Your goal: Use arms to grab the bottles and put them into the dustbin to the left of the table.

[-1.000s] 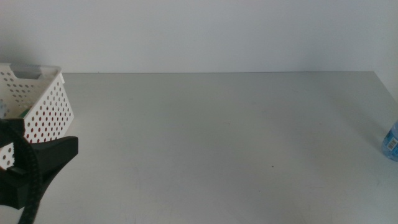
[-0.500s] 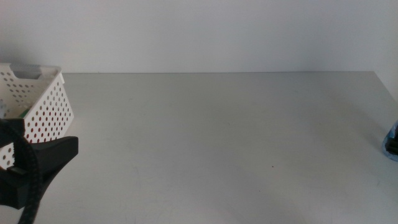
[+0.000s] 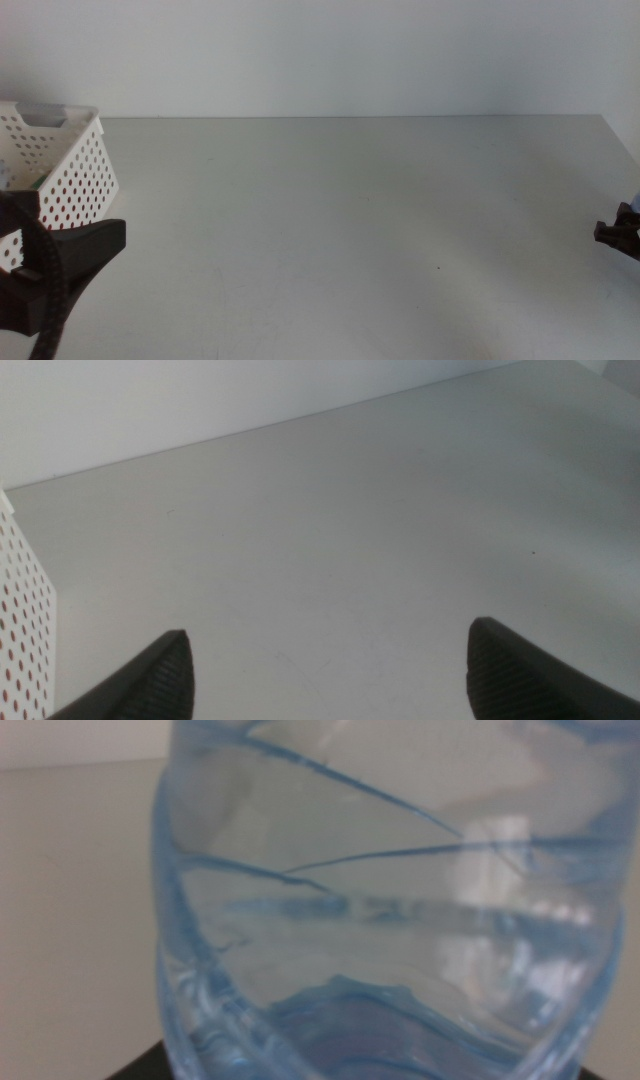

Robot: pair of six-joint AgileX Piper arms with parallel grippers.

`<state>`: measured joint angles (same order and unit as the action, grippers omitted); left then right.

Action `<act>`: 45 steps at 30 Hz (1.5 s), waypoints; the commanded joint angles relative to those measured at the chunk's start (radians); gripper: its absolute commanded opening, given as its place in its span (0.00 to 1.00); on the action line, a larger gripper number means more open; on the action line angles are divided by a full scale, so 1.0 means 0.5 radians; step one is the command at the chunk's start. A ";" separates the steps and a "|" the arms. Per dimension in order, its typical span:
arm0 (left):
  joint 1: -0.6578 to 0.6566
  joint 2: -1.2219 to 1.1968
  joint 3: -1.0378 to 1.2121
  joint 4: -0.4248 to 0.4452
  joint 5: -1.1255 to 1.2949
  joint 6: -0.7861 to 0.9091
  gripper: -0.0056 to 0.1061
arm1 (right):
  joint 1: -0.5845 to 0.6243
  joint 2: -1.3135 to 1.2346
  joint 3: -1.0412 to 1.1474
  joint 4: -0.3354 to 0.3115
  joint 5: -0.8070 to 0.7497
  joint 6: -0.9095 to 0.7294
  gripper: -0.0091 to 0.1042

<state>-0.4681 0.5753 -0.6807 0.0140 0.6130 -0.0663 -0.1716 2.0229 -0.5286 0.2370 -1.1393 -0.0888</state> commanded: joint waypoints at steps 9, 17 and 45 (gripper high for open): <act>-0.002 0.004 -0.052 -0.002 -0.149 -0.026 0.89 | 0.369 -0.175 -0.307 -0.499 -0.235 0.242 0.07; -0.002 0.004 -0.052 0.000 -0.149 -0.026 0.89 | 0.817 -0.081 -1.050 -1.275 0.236 0.706 0.07; -0.002 0.004 -0.052 0.000 -0.149 -0.026 0.89 | 1.368 0.531 -1.981 -1.555 0.788 0.836 0.43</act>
<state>-0.4681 0.5753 -0.6807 0.0140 0.6130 -0.0663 0.5107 2.3632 -1.4838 -0.5687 -0.6401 0.3354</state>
